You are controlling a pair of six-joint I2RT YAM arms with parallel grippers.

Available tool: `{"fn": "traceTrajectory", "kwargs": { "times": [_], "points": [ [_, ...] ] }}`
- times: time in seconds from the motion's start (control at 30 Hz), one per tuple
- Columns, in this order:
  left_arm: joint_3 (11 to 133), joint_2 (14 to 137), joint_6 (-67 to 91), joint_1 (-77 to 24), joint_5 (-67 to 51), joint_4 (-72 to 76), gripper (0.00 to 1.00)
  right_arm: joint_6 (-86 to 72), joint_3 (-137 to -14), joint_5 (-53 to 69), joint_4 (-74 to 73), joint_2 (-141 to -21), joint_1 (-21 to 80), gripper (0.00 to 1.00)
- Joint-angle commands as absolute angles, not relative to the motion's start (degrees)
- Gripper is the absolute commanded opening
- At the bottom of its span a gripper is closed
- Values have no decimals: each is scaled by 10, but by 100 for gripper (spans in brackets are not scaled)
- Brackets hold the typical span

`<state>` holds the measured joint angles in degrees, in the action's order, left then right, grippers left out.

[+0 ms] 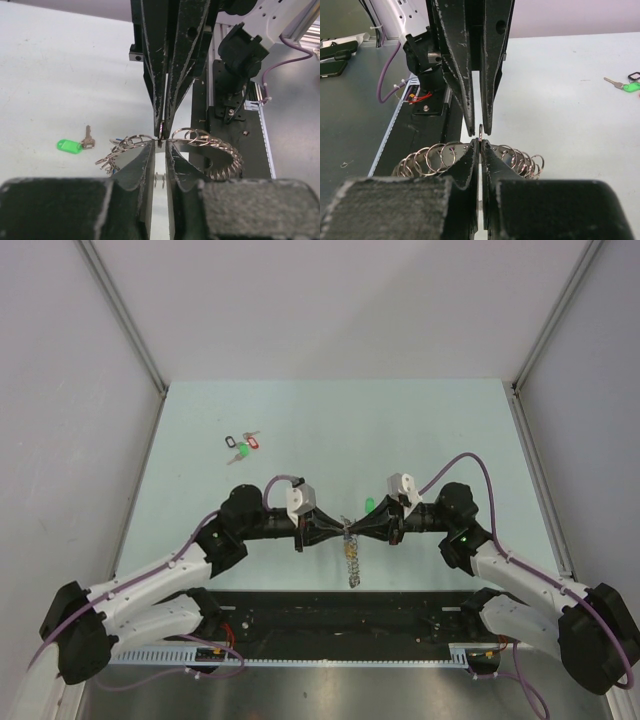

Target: Put the keys on the keyring

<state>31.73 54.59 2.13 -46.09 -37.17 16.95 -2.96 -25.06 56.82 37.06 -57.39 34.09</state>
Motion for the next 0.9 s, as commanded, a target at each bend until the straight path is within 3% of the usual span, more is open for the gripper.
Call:
{"fn": "traceTrajectory", "kwargs": {
  "times": [0.0,0.17,0.7,0.8,0.83,0.87],
  "points": [
    [345,553,26,-458,-357,166,14,-19,-257,562,392,-559,345,0],
    [348,559,34,-458,-353,162,6,-19,-257,559,391,-559,348,0],
    [372,589,88,-459,-360,148,0,-14,-259,541,386,-563,355,0],
    [376,590,89,-458,-336,121,0,-15,-263,522,367,-555,354,8],
    [375,586,90,-458,-313,118,0,-16,-265,511,354,-553,356,21],
    [373,577,90,-457,-304,114,0,-18,-265,505,347,-550,354,26]
  ]
}}
